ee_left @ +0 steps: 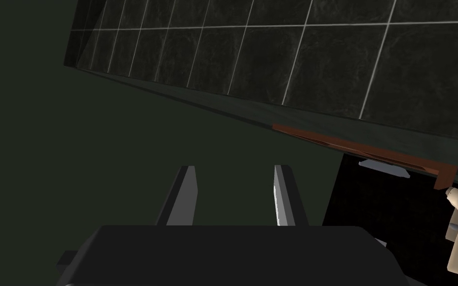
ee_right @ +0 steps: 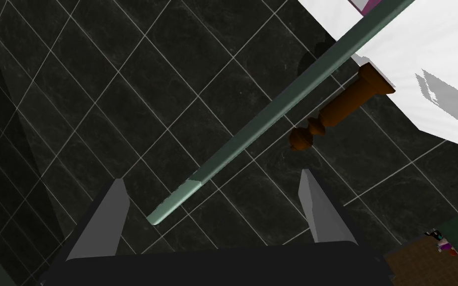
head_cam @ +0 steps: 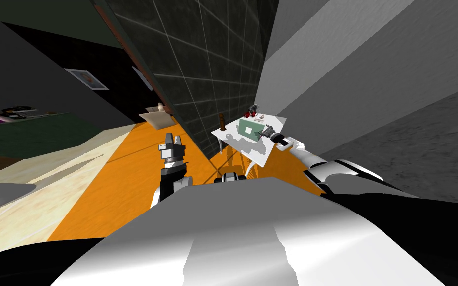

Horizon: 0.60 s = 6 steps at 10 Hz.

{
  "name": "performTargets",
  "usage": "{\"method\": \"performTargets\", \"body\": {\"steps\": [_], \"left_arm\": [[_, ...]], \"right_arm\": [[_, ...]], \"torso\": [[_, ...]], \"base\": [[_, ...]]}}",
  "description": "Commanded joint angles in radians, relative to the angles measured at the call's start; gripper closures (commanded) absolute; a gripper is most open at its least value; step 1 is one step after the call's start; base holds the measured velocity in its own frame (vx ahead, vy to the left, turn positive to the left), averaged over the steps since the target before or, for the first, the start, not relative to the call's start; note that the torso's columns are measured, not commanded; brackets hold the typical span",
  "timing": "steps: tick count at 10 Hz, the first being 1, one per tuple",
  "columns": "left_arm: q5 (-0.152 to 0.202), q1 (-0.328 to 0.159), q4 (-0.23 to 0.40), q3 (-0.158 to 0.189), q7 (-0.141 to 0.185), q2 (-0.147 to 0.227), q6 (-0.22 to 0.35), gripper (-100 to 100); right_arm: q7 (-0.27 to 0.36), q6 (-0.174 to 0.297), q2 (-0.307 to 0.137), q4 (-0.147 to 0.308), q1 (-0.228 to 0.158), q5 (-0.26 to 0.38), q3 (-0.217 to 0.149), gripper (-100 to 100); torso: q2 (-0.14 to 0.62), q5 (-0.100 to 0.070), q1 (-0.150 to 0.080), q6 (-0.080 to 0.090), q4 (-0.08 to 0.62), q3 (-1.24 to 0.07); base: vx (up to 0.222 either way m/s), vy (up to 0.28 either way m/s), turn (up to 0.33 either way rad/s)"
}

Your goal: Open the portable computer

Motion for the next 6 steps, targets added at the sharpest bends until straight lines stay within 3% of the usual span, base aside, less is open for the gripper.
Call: {"method": "performTargets", "body": {"steps": [1,2,3,6], "left_arm": [[0.000,0.000,0.000,0.000,0.000,0.000,0.000,0],[0.000,0.000,0.000,0.000,0.000,0.000,0.000,0],[0.000,0.000,0.000,0.000,0.000,0.000,0.000,0],[0.000,0.000,0.000,0.000,0.000,0.000,0.000,0]], "right_arm": [[0.000,0.000,0.000,0.000,0.000,0.000,0.000,100],[-0.051,0.028,-0.022,0.007,-0.015,-0.003,0.019,100],[-0.060,0.028,-0.022,0.007,-0.015,-0.003,0.019,100],[-0.152,0.080,-0.059,0.020,-0.039,-0.008,0.065,100]], "torso": [[0.000,0.000,0.000,0.000,0.000,0.000],[-0.001,-0.001,0.002,-0.001,-0.002,-0.001],[-0.003,-0.002,0.000,-0.005,-0.003,-0.002],[-0.008,0.000,0.000,0.000,-0.003,-0.005]], "base": [[0.008,-0.005,-0.012],[-0.029,-0.070,0.163],[-0.055,-0.075,0.147],[-0.046,-0.080,0.154]]}}
